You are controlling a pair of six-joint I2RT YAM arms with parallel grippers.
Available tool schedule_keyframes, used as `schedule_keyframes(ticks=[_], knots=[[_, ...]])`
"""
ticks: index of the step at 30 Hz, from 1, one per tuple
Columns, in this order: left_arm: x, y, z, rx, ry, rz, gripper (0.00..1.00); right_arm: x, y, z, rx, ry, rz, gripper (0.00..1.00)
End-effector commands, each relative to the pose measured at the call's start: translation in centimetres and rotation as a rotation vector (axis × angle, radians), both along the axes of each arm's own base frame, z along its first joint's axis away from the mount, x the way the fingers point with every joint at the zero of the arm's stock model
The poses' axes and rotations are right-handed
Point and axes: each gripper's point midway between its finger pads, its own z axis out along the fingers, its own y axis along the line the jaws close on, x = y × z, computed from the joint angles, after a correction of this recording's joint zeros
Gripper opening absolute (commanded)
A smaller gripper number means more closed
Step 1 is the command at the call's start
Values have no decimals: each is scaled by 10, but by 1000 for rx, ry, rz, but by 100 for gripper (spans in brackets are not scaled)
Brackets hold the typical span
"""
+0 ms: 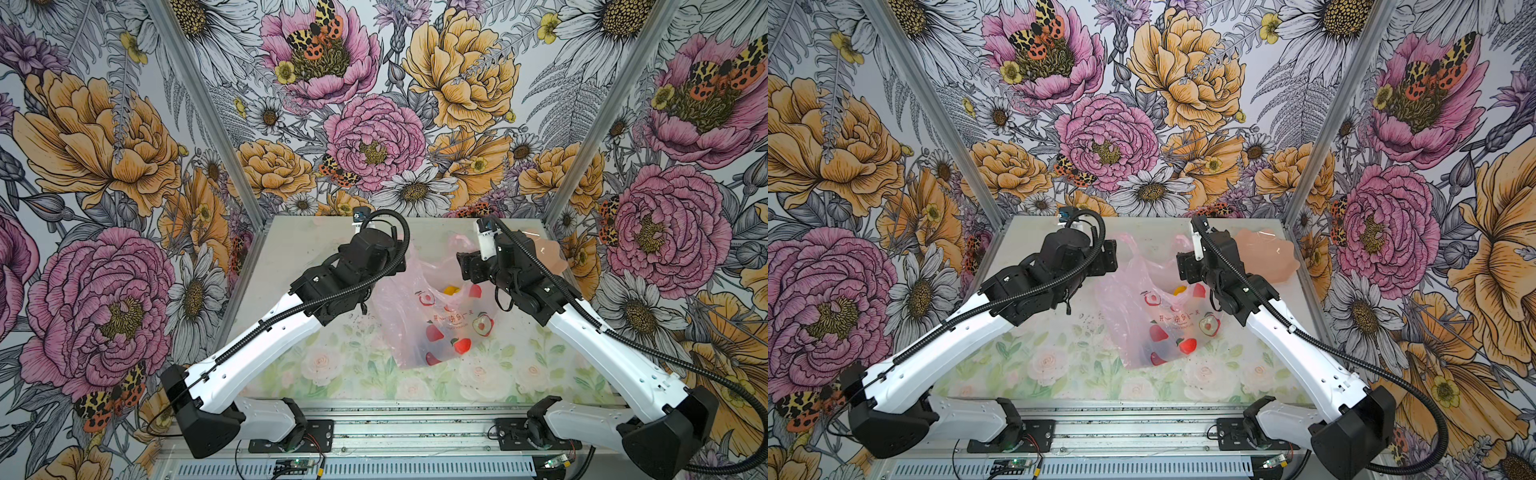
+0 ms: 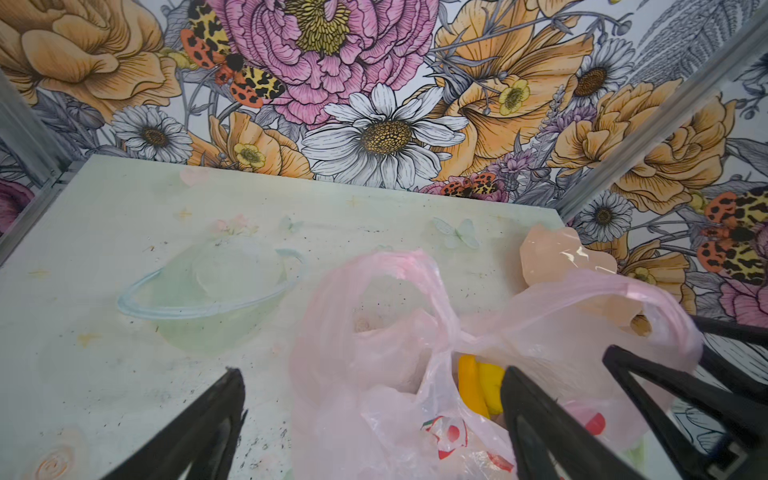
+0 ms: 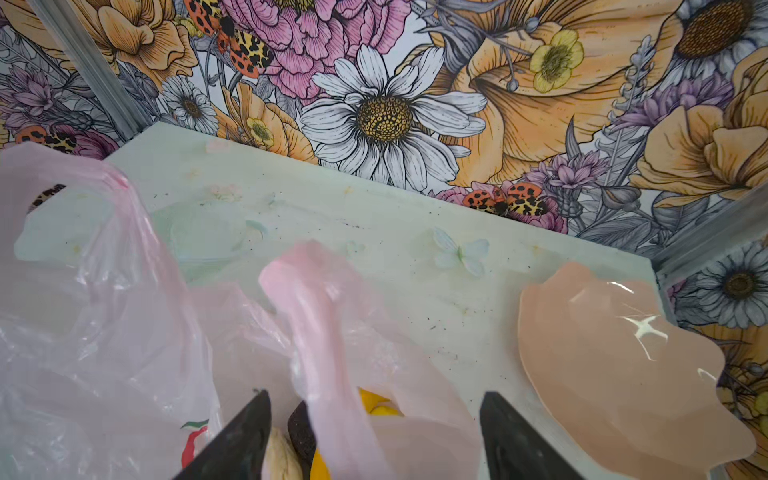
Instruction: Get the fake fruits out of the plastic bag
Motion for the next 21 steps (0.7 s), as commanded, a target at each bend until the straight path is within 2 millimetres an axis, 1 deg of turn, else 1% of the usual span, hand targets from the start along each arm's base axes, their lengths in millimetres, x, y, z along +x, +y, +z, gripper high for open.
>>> schedule_keyframes(ticks=[1, 4, 6, 10, 11, 14, 15, 16, 18, 20, 21], knots=[[10, -19, -15, 11, 71, 9, 92, 2, 6, -8, 28, 38, 40, 78], [27, -40, -31, 19, 127, 15, 90, 9, 4, -15, 20, 56, 25, 76], [39, -49, -45, 42, 170, 29, 87, 12, 2, -17, 19, 59, 16, 74], [62, -54, -68, 105, 223, 72, 86, 16, 3, -17, 26, 58, 23, 72], [69, -60, -87, 136, 255, 78, 85, 17, 4, -16, 29, 56, 23, 72], [81, -64, -108, 164, 297, 96, 83, 21, 6, -14, 43, 48, 27, 71], [84, -65, -114, 164, 308, 100, 81, 22, 7, -14, 50, 49, 31, 70], [87, -66, -121, 165, 320, 104, 76, 24, 10, -15, 54, 50, 39, 68], [92, -69, -126, 163, 330, 101, 66, 28, 13, -16, 61, 53, 44, 65], [97, -72, -127, 167, 328, 93, 54, 33, 14, -19, 57, 59, 38, 57], [100, -73, -125, 169, 324, 85, 46, 38, 13, -19, 57, 59, 17, 48]])
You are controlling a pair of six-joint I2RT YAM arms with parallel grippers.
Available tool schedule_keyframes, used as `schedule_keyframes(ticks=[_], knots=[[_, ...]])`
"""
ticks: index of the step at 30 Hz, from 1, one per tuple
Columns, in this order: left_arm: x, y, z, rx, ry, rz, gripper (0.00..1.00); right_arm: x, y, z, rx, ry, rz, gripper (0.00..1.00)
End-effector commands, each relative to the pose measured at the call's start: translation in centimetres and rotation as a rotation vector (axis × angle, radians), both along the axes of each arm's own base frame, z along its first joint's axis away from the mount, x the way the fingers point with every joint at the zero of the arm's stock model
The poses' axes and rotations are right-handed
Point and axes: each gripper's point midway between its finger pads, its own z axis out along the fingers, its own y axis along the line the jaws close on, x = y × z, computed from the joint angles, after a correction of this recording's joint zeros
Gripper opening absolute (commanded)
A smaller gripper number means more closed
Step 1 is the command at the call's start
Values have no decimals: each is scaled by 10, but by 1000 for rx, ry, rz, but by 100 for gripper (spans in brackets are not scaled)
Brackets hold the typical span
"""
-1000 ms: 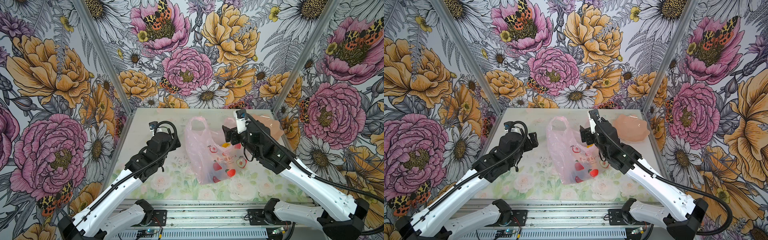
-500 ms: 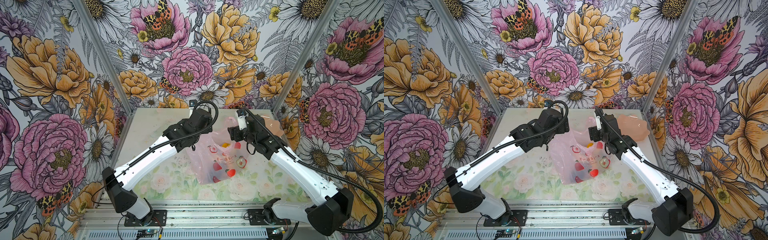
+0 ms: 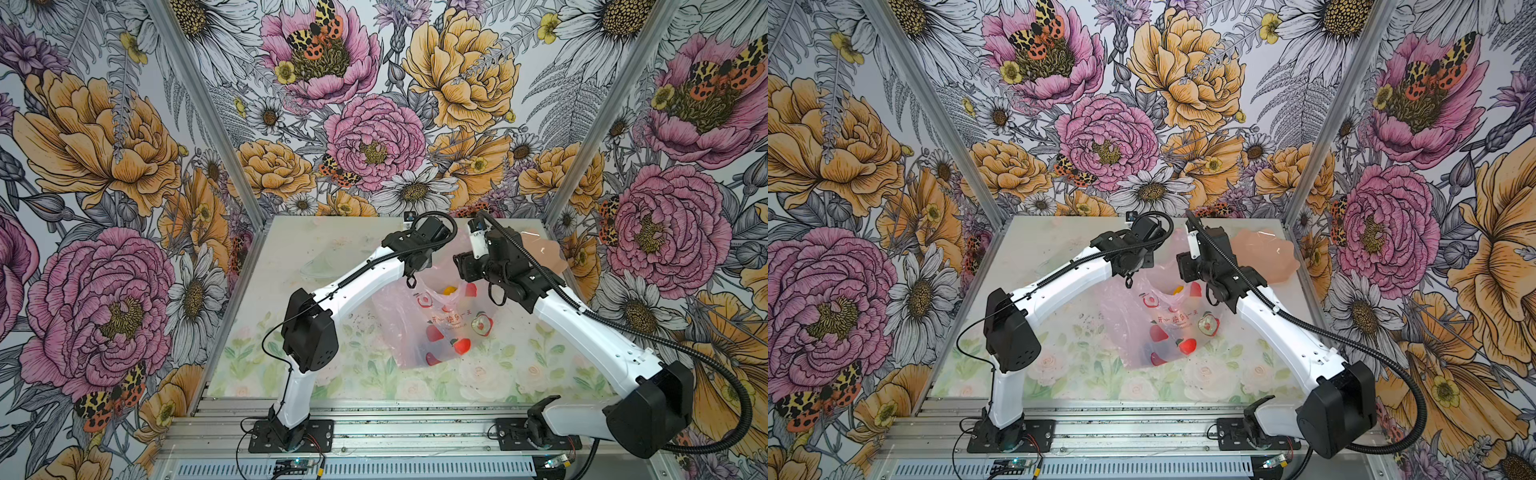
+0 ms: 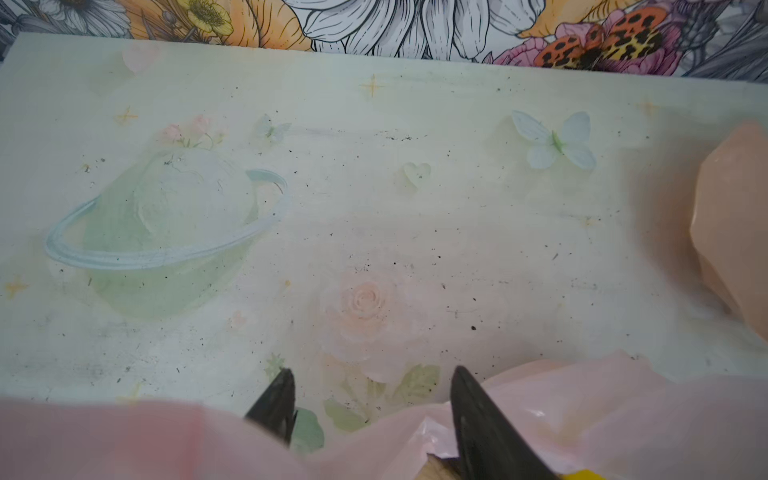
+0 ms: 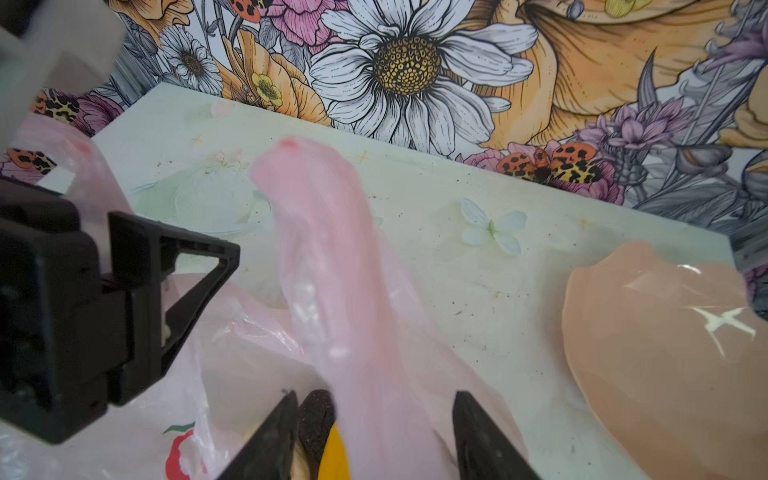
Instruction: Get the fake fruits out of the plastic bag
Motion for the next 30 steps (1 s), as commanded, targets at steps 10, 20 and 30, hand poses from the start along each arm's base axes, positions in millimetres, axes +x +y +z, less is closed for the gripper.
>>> schedule_keyframes(ticks=[10, 20, 30], knots=[[18, 32, 127, 44, -243, -82, 0, 39, -3, 67, 176, -116, -143, 0], [-16, 85, 204, -219, -429, -123, 0, 4, -11, 103, 439, -153, -253, 0], [-59, 162, 52, -500, -246, 42, 0, -35, 13, 0, 527, -30, -213, 0]])
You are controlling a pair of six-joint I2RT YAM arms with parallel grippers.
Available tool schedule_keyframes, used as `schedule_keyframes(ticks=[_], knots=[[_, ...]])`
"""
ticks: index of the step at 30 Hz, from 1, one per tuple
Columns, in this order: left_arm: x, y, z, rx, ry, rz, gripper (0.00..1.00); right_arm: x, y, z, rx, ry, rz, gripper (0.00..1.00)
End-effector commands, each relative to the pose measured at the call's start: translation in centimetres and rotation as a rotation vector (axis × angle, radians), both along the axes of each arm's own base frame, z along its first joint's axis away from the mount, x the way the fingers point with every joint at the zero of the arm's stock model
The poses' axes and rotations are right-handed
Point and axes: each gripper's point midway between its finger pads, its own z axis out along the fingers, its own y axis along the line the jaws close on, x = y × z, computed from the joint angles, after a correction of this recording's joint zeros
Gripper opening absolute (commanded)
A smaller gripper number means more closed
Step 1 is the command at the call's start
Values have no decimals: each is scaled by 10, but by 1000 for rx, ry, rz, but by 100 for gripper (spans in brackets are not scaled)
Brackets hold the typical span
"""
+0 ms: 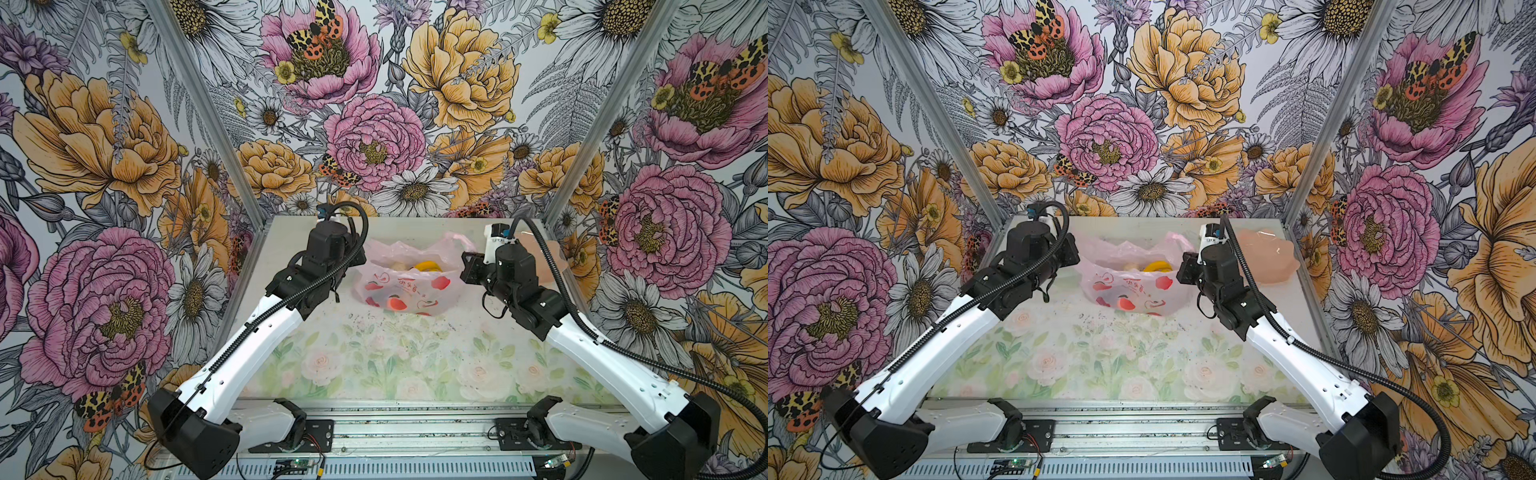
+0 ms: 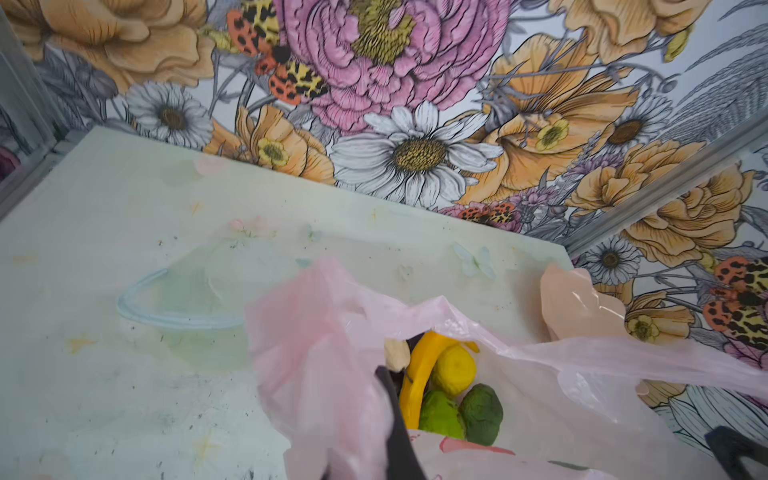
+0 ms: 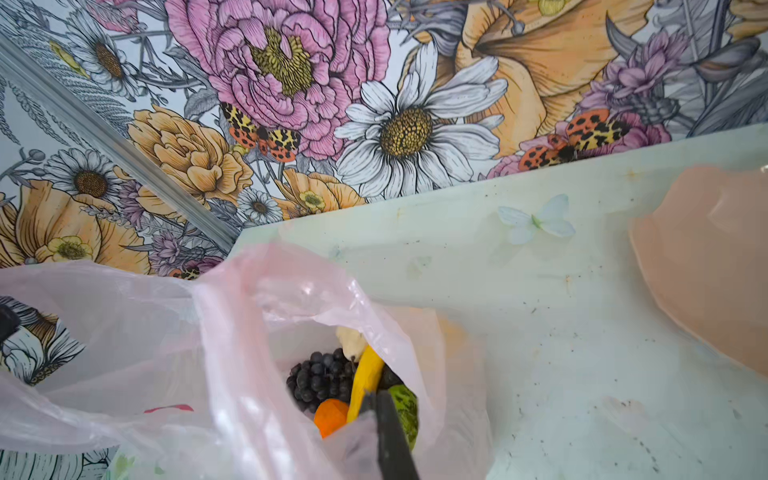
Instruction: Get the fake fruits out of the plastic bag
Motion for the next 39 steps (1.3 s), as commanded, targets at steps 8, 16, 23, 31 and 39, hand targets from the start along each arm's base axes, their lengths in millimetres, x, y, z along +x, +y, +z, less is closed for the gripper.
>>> schedule_keyframes(ticks=[8, 16, 23, 31, 39], knots=[[1, 57, -156, -294, 289, 110, 0, 13, 11, -97, 211, 105, -29, 0], [-27, 60, -131, -80, 293, 159, 42, 1, 22, -77, 163, 41, 7, 0], [-72, 73, -81, 65, 175, 273, 81, -2, 25, -70, 136, 23, 19, 0], [-119, 96, 0, 17, -92, 361, 85, -3, 25, -57, 120, -7, 30, 0], [-85, -22, 35, 148, -32, -60, 86, -5, 27, -49, 125, -19, 45, 0]])
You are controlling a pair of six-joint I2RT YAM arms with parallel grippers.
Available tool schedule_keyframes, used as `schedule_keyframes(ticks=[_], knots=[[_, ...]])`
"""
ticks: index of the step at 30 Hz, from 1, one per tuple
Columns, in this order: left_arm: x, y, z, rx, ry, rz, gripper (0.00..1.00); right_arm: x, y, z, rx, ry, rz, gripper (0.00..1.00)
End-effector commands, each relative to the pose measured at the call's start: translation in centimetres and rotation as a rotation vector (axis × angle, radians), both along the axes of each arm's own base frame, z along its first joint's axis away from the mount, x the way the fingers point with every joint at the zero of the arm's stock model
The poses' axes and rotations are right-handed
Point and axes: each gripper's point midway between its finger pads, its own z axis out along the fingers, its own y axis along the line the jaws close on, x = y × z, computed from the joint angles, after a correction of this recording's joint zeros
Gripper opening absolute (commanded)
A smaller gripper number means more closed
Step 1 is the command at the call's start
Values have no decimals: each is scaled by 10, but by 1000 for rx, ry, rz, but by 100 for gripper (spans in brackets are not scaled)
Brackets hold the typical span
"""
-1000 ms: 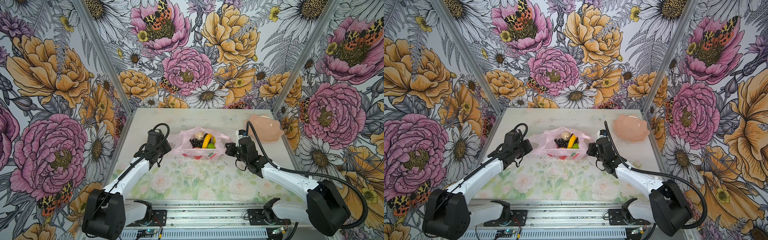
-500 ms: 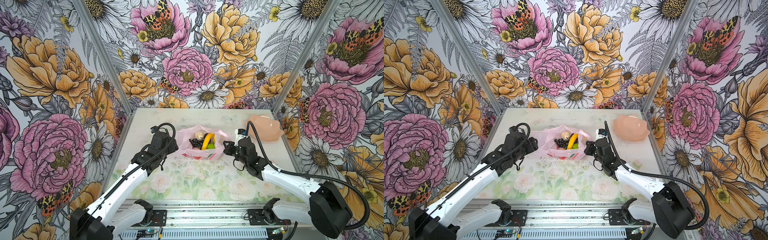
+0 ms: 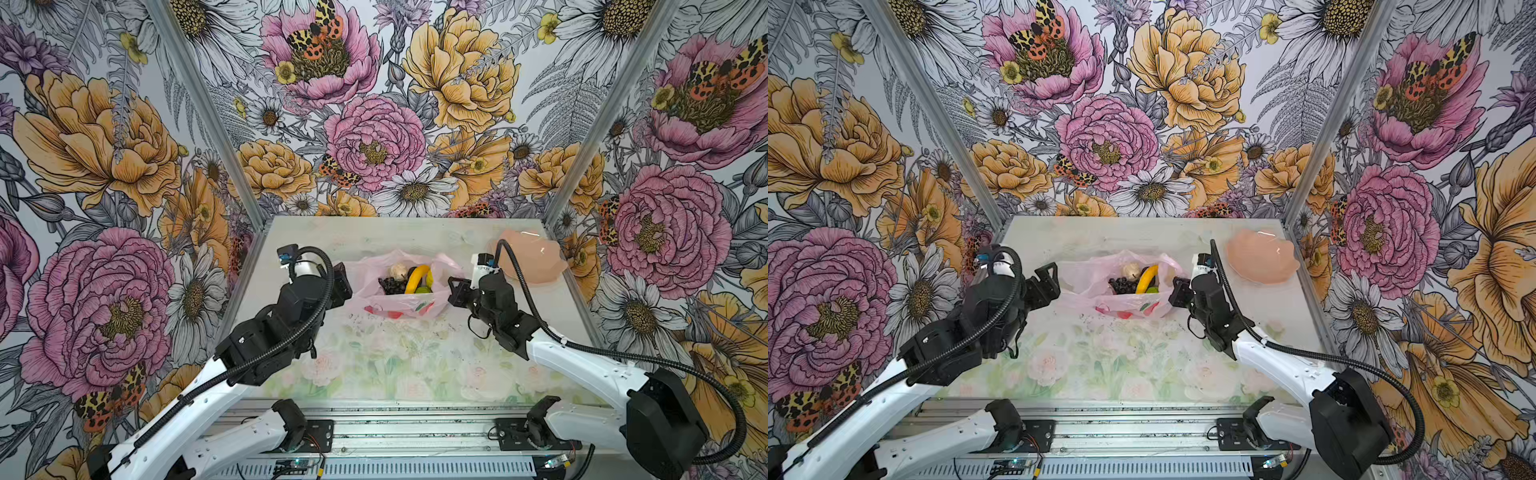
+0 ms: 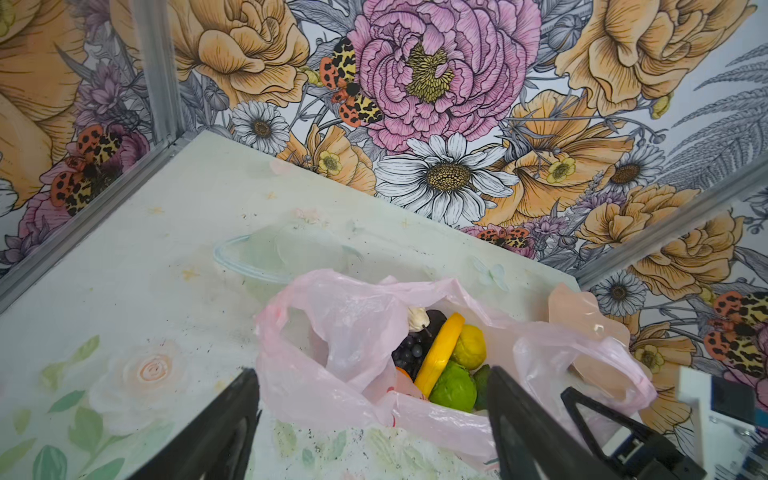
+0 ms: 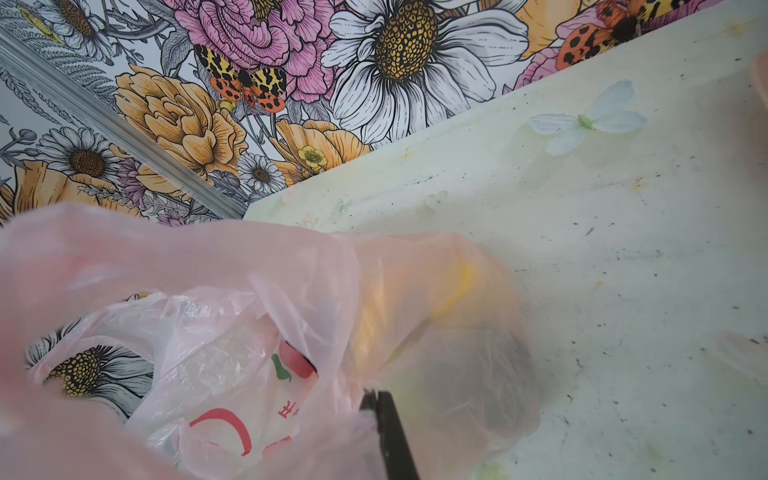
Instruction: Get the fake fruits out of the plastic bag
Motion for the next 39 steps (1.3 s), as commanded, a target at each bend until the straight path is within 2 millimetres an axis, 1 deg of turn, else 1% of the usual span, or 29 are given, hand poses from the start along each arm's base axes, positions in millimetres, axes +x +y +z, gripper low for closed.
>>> schedule_keyframes(ticks=[1, 2, 3, 4, 6, 7, 9, 11, 13, 14, 17, 18, 19, 20, 22, 23, 24, 25, 28, 29, 30, 32, 34, 35, 36, 37, 39], knots=[[21, -57, -31, 156, 127, -184, 86, 0, 3, 24, 12, -55, 9, 0], [29, -70, -46, 196, 171, -205, 88, -1, 3, 25, 13, -56, 11, 0], [37, -80, -61, 235, 213, -213, 93, -2, 3, 25, 15, -58, 12, 0], [46, -87, -79, 276, 266, -210, 94, -4, 2, 25, 14, -59, 11, 0], [60, -93, -106, 335, 353, -182, 95, -6, 1, 23, 9, -58, 11, 0], [67, -91, -117, 353, 387, -150, 96, -7, 0, 23, 6, -58, 12, 0], [80, -82, -134, 367, 438, -80, 96, -9, -2, 22, -2, -56, 14, 0], [95, -66, -154, 365, 482, 1, 96, -11, -3, 21, -9, -58, 18, 0], [106, -57, -175, 370, 539, 34, 95, -13, -3, 18, -15, -56, 21, 0], [109, -56, -184, 373, 564, 36, 94, -13, -5, 16, -18, -54, 18, 0], [114, -61, -203, 392, 601, 31, 91, -15, -6, 12, -24, -50, 15, 0], [115, -61, -208, 395, 610, 30, 89, -15, -7, 12, -27, -49, 15, 0], [118, -60, -214, 390, 621, 30, 84, -15, -7, 11, -29, -47, 14, 0], [120, -58, -220, 381, 636, 23, 77, -16, -6, 10, -30, -46, 21, 0], [125, -56, -226, 353, 649, 7, 56, -16, -6, 12, -27, -48, 37, 0], [127, -56, -227, 337, 645, -6, 48, -16, -6, 14, -21, -53, 44, 0], [128, -55, -226, 319, 635, -19, 44, -15, -8, 15, -14, -51, 46, 0], [130, -54, -222, 294, 615, -33, 38, -14, -11, 17, 0, -51, 44, 0], [132, -46, -202, 201, 532, -70, 11, -10, -26, 24, 45, -59, 45, 0], [132, -39, -194, 158, 500, -72, 4, -9, -30, 27, 56, -66, 47, 0], [131, -31, -189, 102, 470, -72, 0, -8, -37, 28, 66, -68, 47, 0], [126, -15, -178, -51, 403, -84, 0, -4, -46, 28, 87, -61, 46, 0], [123, 9, -177, -199, 351, -64, 0, 2, -54, 20, 113, -32, 34, 0], [119, 16, -177, -253, 327, -63, 0, 5, -57, 13, 121, -13, 22, 0], [117, 26, -180, -294, 313, -42, 0, 7, -58, 7, 119, 5, 13, 0], [114, 30, -183, -307, 308, -37, 0, 8, -57, 1, 119, 18, 11, 0], [113, 25, -187, -290, 326, -63, 0, 9, -53, -5, 117, 33, 17, 0]])
